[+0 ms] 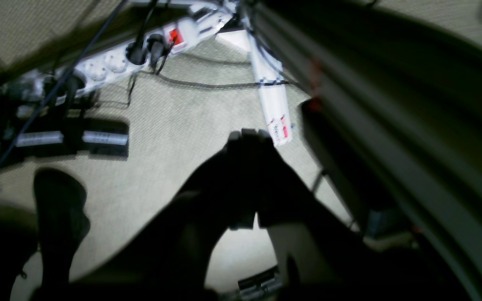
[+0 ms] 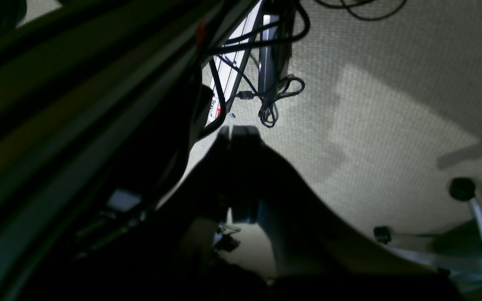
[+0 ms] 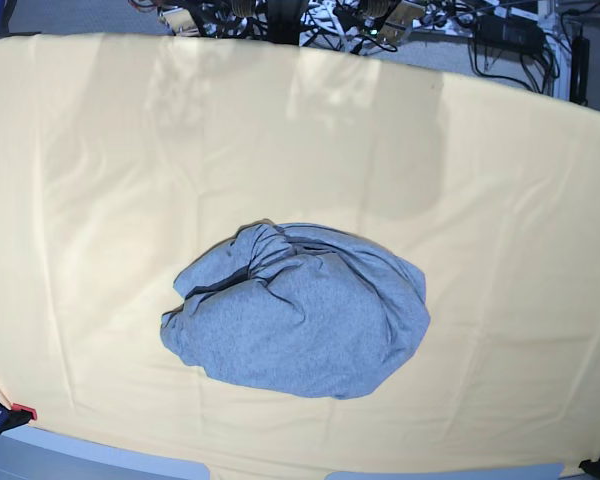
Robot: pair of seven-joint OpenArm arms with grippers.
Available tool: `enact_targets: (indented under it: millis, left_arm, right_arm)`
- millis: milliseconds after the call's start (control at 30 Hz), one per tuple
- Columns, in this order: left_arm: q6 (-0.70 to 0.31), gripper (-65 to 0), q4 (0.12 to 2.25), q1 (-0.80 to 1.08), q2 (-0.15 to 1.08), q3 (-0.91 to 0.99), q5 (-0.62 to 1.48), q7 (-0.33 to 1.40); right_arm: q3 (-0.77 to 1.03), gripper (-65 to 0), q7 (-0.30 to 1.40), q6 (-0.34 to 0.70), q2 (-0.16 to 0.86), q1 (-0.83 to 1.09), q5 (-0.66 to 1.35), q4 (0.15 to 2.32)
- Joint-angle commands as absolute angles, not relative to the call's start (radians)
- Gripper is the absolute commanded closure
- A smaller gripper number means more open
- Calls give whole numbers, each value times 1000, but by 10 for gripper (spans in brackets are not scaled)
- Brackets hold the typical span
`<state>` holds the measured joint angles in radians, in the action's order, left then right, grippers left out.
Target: Layout the t-shirt on the table in an organized manner, then fold the t-shirt properly
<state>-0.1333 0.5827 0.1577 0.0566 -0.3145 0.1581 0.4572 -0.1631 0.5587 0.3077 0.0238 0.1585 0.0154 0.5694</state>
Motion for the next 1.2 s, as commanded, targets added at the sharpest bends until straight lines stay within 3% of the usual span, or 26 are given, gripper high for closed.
enact_targets:
  millis: [0,233,733,1000,1167]
  left_arm:
    - [-136,0,619,199,70,-316,162,472]
    - [-134,0,879,409,133,-316,170,481]
    - [-135,0,1734,918,440,-289,170,641]
    - [-175,0,2142,1177,519,-96,175,690]
    - [-242,0,2335,1260,518,72,299,727]
  right_arm:
    - [-164,0,577,337,36,193,22,608]
    - [-164,0,649,411,87,408,29,902]
    - [-164,0,808,402,286,995,164,1714]
    - [-163,0,832,339,352,1291,90,2154]
    - [-163,0,858,313,352,1309,51,2356]
